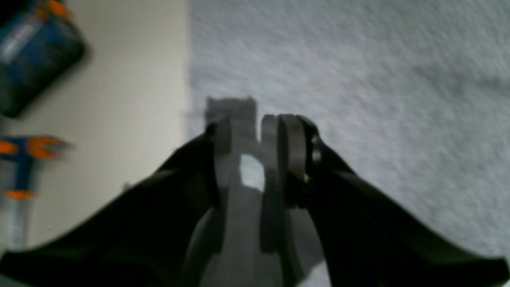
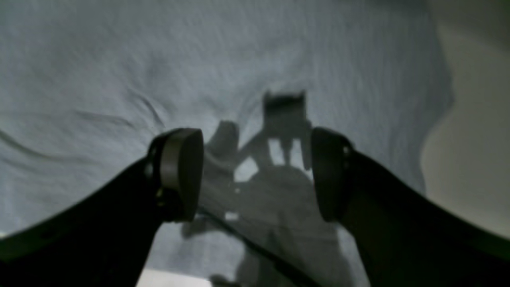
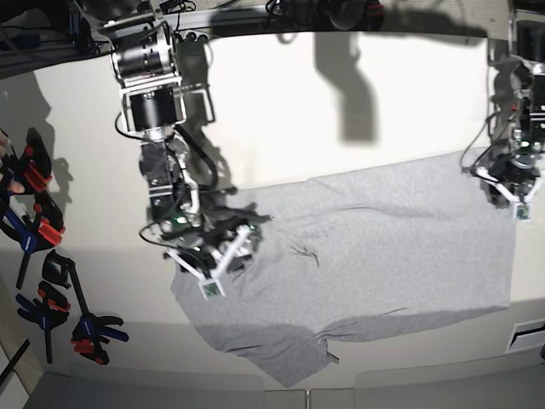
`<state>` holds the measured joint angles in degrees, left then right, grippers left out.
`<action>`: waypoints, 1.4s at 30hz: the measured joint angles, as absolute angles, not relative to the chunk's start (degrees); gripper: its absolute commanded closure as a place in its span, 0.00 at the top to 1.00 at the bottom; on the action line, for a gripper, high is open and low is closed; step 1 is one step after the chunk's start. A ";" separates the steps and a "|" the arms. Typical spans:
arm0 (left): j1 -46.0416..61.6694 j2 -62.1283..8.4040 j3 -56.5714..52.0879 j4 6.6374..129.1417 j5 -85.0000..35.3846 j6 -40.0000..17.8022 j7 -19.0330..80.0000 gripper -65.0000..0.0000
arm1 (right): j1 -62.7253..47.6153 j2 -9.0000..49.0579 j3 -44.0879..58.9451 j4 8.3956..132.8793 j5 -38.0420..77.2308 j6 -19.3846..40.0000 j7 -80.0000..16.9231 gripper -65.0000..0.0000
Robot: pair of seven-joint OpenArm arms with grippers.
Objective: Fold the T-shirt properly
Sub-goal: 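Lift the sleeve with the right gripper and fold it across the shirt body, then grasp the shirt collar edge with both grippers and drag it toward the robot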
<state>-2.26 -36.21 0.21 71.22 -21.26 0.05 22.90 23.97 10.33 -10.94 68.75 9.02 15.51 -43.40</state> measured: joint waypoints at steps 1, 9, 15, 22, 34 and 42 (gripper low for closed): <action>-2.24 -35.29 0.21 70.83 -21.26 0.08 23.20 0.27 | 23.66 10.31 -9.52 67.13 8.84 16.36 -43.35 0.61; -0.78 -32.10 -0.01 69.65 -22.70 0.40 27.99 0.27 | 22.52 10.15 -3.16 58.24 4.01 21.91 -43.20 0.61; 3.64 -32.25 -0.38 70.39 -23.16 0.25 24.47 0.27 | 14.55 10.68 -2.96 62.89 3.36 20.82 -40.29 0.61; 9.69 -32.88 -0.80 74.13 -23.42 0.51 23.09 0.27 | 1.74 10.79 -2.90 75.64 3.16 14.63 -37.63 0.61; 26.52 -32.86 -0.84 92.53 -22.09 1.72 28.73 0.27 | -19.44 10.46 -2.90 91.88 -6.13 2.44 -31.57 0.61; 34.39 -32.91 -0.82 97.34 -15.70 1.72 28.16 0.27 | -30.30 10.48 -3.22 96.79 -17.76 -4.97 -27.64 0.61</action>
<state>34.39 -32.91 -0.82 97.34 -15.70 1.72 28.16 -30.30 10.48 -3.22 96.79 -17.76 -4.97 -27.64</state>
